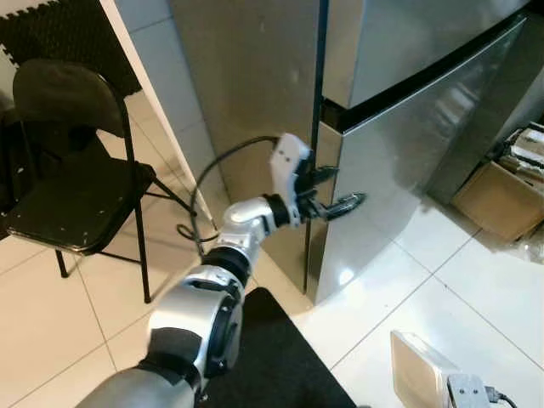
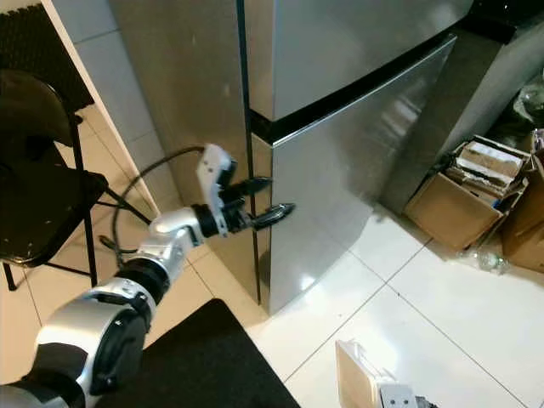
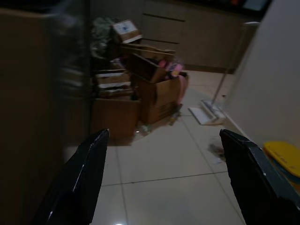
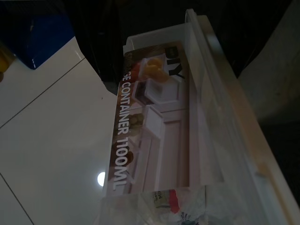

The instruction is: Restocking fridge

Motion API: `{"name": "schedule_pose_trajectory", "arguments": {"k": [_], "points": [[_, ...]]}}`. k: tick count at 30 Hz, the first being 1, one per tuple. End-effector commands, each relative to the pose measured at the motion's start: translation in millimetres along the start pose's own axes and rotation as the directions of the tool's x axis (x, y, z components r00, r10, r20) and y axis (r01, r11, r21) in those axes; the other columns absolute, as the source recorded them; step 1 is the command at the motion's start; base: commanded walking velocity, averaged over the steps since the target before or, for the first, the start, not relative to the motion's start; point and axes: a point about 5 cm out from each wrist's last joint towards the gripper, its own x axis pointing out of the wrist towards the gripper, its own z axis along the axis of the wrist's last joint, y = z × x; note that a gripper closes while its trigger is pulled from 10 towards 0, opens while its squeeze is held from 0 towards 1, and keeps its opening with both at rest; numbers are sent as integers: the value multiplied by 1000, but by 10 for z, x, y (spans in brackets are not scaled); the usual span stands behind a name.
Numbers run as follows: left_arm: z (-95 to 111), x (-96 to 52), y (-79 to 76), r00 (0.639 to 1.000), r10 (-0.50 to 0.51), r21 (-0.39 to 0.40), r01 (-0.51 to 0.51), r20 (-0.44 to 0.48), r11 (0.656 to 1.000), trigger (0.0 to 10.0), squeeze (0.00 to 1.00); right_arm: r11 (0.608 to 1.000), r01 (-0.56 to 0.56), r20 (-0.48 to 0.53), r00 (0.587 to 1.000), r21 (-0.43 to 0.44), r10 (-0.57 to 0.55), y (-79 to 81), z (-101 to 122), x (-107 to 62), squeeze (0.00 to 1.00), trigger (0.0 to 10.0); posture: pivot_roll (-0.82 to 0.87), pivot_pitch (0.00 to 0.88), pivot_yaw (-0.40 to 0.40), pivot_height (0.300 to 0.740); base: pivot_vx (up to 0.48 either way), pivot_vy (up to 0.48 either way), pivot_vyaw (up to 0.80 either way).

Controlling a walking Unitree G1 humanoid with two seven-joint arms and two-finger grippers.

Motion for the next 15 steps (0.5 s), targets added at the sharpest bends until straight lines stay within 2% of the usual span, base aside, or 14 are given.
{"name": "schedule_pose_trajectory", "arguments": {"k": [1, 9, 13, 15], "points": [[-71, 37, -74, 999, -40, -3, 40, -16, 999, 10000, 0, 1000, 11, -16, 1000, 19, -11, -11, -82, -33, 0, 10000, -190, 182, 57, 740, 0, 0, 0], [-82, 118, -149, 998, -65, 8, 65, -1, 998, 10000, 0, 1000, 10, -14, 1000, 26, -9, 19, -56, -15, 0, 10000, -185, 168, 67, 740, 0, 0, 0], [-122, 74, -121, 1000, -1, -24, 2, 23, 1000, 10000, 0, 999, 10, -15, 1000, 30, -10, 28, -46, -6, 0, 10000, -182, 156, 71, 740, 0, 0, 0], [-218, 2, -113, 999, 40, -53, -39, 16, 998, 10000, 0, 999, 10, -19, 1000, 30, -10, 33, -44, -1, 0, 10000, -176, 148, 74, 740, 0, 0, 0]]}}
